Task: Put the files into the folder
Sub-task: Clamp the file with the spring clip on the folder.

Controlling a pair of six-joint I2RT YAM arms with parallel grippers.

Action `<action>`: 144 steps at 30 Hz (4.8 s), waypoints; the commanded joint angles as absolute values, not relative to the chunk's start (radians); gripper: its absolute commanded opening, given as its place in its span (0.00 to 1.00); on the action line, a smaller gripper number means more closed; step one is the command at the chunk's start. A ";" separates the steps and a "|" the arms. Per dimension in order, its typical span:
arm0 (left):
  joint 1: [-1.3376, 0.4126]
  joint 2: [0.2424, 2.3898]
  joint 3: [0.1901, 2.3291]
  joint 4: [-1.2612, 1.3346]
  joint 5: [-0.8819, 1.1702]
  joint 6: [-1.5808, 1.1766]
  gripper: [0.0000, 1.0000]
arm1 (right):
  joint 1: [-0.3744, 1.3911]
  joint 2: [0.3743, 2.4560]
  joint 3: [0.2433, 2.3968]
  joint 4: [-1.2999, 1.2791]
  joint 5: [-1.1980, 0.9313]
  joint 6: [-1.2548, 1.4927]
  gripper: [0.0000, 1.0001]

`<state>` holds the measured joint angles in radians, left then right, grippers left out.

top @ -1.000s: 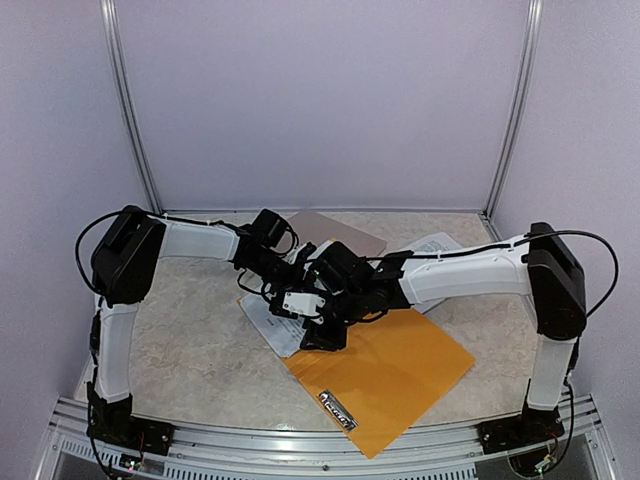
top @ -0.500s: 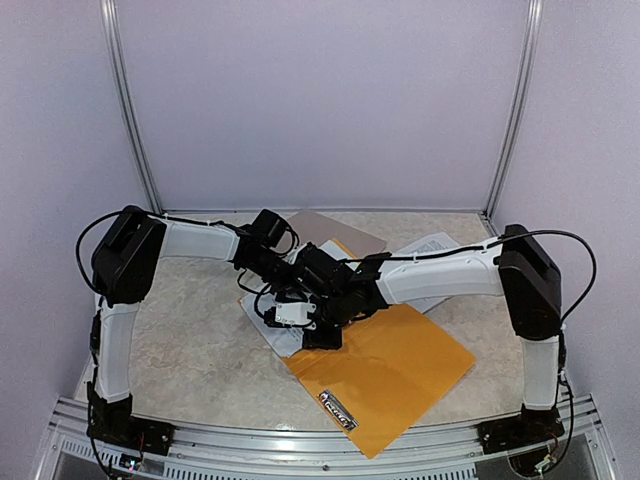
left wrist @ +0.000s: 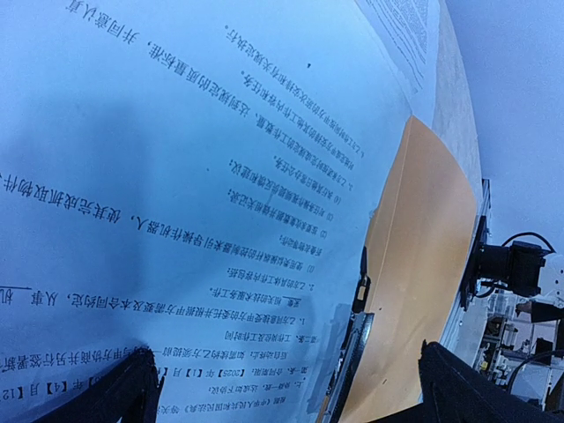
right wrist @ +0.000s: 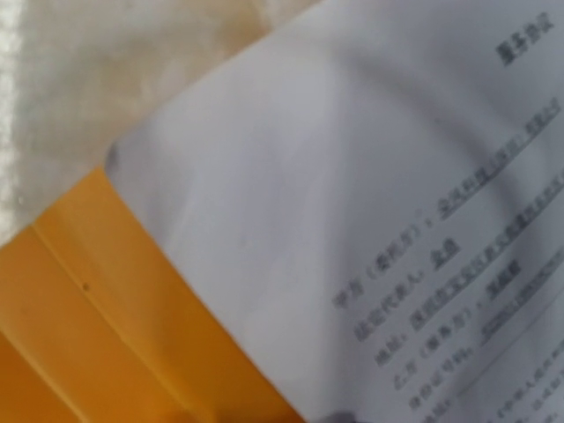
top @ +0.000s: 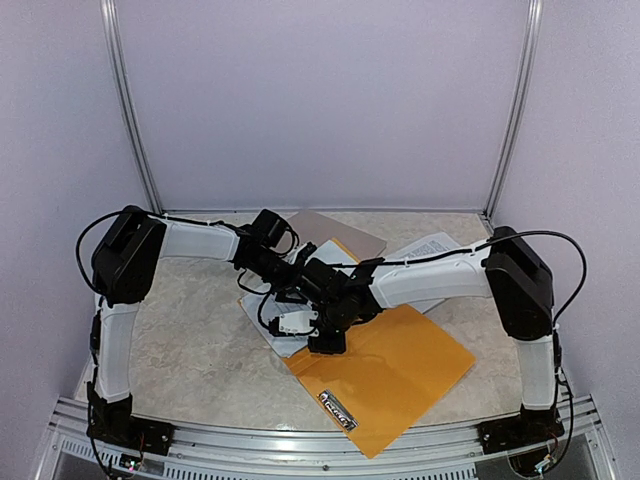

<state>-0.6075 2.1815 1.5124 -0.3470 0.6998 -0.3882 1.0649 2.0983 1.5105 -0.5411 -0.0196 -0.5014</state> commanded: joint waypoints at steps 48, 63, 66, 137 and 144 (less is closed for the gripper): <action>-0.618 2.241 1.467 -0.407 0.681 -0.371 0.99 | 1.034 1.907 1.399 -0.504 0.040 -0.402 0.11; -0.623 2.238 1.464 -0.407 0.678 -0.371 0.99 | 0.954 1.823 1.243 -0.476 0.087 -0.338 0.18; -0.623 2.238 1.466 -0.409 0.678 -0.371 0.99 | 0.936 1.812 1.215 -0.458 0.089 -0.321 0.25; -0.627 2.251 1.476 -0.400 0.707 -0.385 0.99 | 1.025 1.954 1.391 -0.421 0.115 -0.164 0.47; -0.627 2.253 1.477 -0.399 0.709 -0.387 0.99 | 1.025 1.961 1.399 -0.441 0.159 -0.154 0.35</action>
